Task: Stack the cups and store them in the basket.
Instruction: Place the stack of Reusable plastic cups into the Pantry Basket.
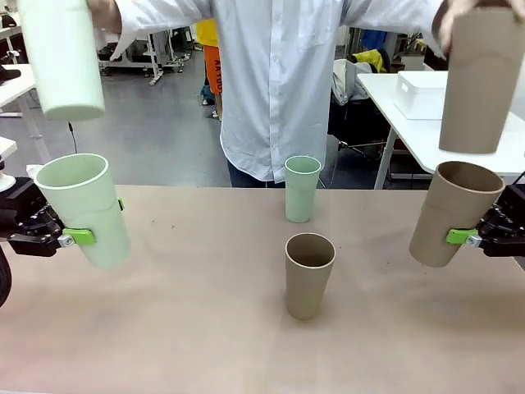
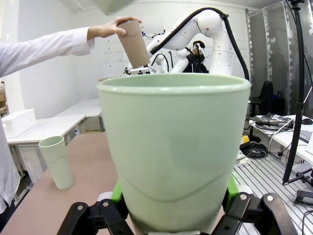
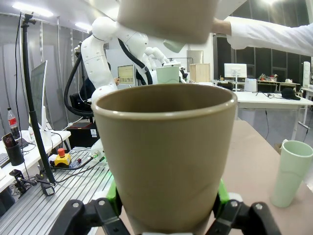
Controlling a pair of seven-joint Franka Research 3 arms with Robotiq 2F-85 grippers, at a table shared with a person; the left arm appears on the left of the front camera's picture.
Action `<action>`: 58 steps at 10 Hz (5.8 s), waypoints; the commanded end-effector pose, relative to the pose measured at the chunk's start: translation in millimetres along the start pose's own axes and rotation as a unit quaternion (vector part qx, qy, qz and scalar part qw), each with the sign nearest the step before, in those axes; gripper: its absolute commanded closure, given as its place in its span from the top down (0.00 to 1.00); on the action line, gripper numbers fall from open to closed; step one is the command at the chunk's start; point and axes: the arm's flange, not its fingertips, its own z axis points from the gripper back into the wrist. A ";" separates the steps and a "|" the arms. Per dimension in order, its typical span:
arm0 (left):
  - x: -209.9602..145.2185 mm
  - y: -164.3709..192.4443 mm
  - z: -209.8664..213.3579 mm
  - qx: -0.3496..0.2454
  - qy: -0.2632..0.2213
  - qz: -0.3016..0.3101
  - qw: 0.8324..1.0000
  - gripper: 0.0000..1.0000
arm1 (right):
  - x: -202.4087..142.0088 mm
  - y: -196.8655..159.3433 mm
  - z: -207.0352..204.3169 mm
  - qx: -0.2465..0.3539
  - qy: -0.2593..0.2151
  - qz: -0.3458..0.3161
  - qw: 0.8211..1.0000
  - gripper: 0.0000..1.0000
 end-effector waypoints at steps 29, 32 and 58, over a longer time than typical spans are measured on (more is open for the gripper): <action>1.0 0.0 -1.9 -0.003 -0.001 0.001 1.000 0.85 | 2.0 -0.6 0.4 -0.004 0.002 0.004 1.000 0.85; 1.0 0.0 -1.9 -0.003 -0.001 0.001 1.000 0.85 | 2.0 -0.6 0.4 -0.004 0.002 0.004 1.000 0.85; 1.0 0.0 -1.9 -0.003 -0.001 0.001 1.000 0.85 | 2.0 -0.6 0.4 -0.004 0.002 0.004 1.000 0.85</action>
